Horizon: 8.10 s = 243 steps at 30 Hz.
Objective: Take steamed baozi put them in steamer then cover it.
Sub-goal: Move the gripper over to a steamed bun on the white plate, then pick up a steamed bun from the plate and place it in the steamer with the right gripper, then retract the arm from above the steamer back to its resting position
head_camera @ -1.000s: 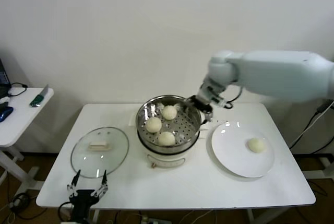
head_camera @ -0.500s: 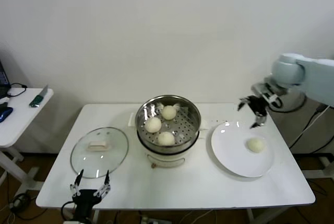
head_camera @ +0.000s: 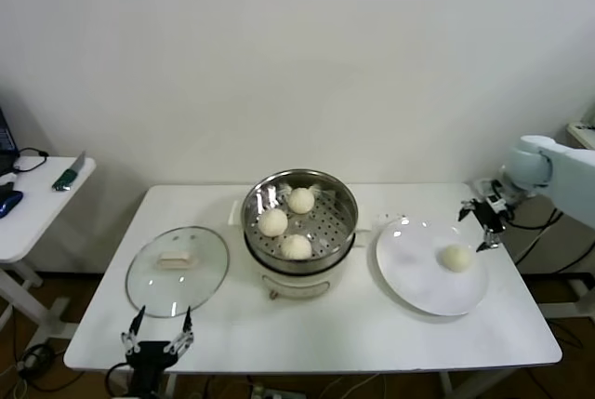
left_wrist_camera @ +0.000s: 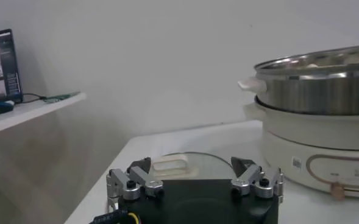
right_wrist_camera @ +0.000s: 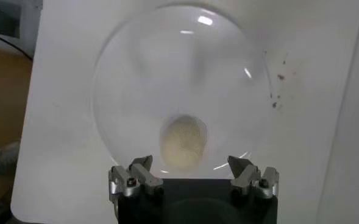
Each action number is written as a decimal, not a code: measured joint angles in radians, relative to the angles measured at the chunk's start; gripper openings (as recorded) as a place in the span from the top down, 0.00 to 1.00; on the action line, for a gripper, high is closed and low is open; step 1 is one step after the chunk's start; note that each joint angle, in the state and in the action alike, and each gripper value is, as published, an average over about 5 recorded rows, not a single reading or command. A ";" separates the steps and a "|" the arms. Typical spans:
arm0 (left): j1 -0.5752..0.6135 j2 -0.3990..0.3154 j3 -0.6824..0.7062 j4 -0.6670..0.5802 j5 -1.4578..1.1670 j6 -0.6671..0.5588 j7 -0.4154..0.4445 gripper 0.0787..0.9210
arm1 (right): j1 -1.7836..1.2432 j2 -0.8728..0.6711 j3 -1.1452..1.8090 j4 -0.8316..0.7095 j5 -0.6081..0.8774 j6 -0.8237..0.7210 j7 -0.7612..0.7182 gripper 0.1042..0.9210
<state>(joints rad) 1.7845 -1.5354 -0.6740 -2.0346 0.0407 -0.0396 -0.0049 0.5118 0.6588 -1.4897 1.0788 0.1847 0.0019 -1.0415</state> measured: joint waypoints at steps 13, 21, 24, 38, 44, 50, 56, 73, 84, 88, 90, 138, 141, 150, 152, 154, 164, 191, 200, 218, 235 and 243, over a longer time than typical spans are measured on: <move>-0.008 -0.006 -0.008 0.015 0.005 0.002 -0.002 0.12 | -0.194 0.083 0.143 -0.165 -0.065 0.015 0.015 0.12; -0.009 -0.010 -0.011 0.016 0.006 0.005 -0.003 0.12 | -0.259 0.133 0.198 -0.242 -0.091 0.020 0.030 0.13; -0.010 -0.011 -0.011 0.015 0.006 0.005 -0.003 0.12 | -0.272 0.147 0.213 -0.262 -0.100 0.022 0.034 0.15; -0.010 -0.016 -0.010 0.010 0.006 0.009 -0.004 0.12 | -0.298 0.166 0.251 -0.289 -0.120 0.018 0.024 0.41; -0.010 -0.017 -0.009 0.009 0.008 0.015 -0.006 0.12 | -0.283 0.159 0.246 -0.277 -0.108 0.012 0.012 0.44; -0.017 -0.017 -0.007 0.004 0.008 0.019 -0.005 0.12 | -0.193 0.138 0.179 -0.215 -0.058 -0.004 -0.001 0.44; -0.017 -0.017 -0.003 0.000 0.010 0.022 -0.002 0.12 | -0.006 0.137 0.058 -0.099 0.040 -0.023 -0.014 0.44; -0.027 -0.009 0.005 -0.017 0.011 0.033 0.008 0.12 | 0.407 0.285 -0.101 0.199 0.352 -0.157 0.010 0.44; -0.029 -0.009 0.003 -0.019 0.012 0.039 0.010 0.12 | 0.372 0.437 -0.105 0.225 0.409 -0.249 0.076 0.44; -0.028 -0.008 0.001 -0.019 0.012 0.039 0.011 0.12 | 0.329 0.472 -0.105 0.216 0.410 -0.275 0.101 0.44; -0.028 -0.007 0.000 -0.019 0.012 0.039 0.011 0.12 | 0.306 0.483 -0.106 0.211 0.408 -0.287 0.111 0.44; -0.020 0.005 0.012 -0.059 -0.014 0.046 0.018 0.12 | 0.178 0.322 0.106 0.262 0.546 -0.301 0.368 0.12; -0.023 0.007 0.013 -0.061 -0.025 0.042 0.019 0.12 | 0.114 0.264 0.205 0.285 0.571 -0.300 0.469 0.12; -0.027 0.021 0.027 -0.081 -0.029 0.043 0.035 0.12 | -0.227 0.114 0.631 0.363 0.567 -0.278 0.761 0.12; -0.028 0.026 0.027 -0.083 -0.026 0.042 0.040 0.12 | -0.331 0.087 0.747 0.384 0.554 -0.269 0.812 0.12; -0.031 0.028 0.024 -0.082 -0.021 0.040 0.043 0.12 | -0.445 0.065 0.869 0.409 0.540 -0.259 0.853 0.12; -0.046 0.036 0.015 -0.066 0.020 0.016 0.044 0.12 | -1.090 0.054 1.511 0.535 0.456 -0.145 0.938 0.12; -0.027 0.112 -0.046 -0.017 0.481 -0.130 -0.103 0.12 | -2.016 0.478 2.144 0.557 0.277 0.360 0.938 0.12; -0.070 0.150 -0.044 0.114 0.828 -0.090 -0.235 0.12 | -2.055 0.550 2.129 0.524 0.234 0.415 0.946 0.12; -0.297 0.155 -0.012 0.417 1.236 -0.013 -0.338 0.12 | -2.100 0.596 2.127 0.525 0.206 0.451 0.960 0.12; -0.485 0.176 0.024 0.601 1.343 0.005 -0.362 0.12 | -2.122 0.615 2.134 0.525 0.200 0.475 0.966 0.12; -0.553 0.181 0.036 0.673 1.373 0.008 -0.365 0.12 | -2.132 0.625 2.135 0.529 0.196 0.478 0.965 0.12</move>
<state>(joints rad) 1.2311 -1.3544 -0.6375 -1.3613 1.4141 -0.0317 -0.3703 -1.6198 1.2836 0.6454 1.6083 0.3812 0.4803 -0.0764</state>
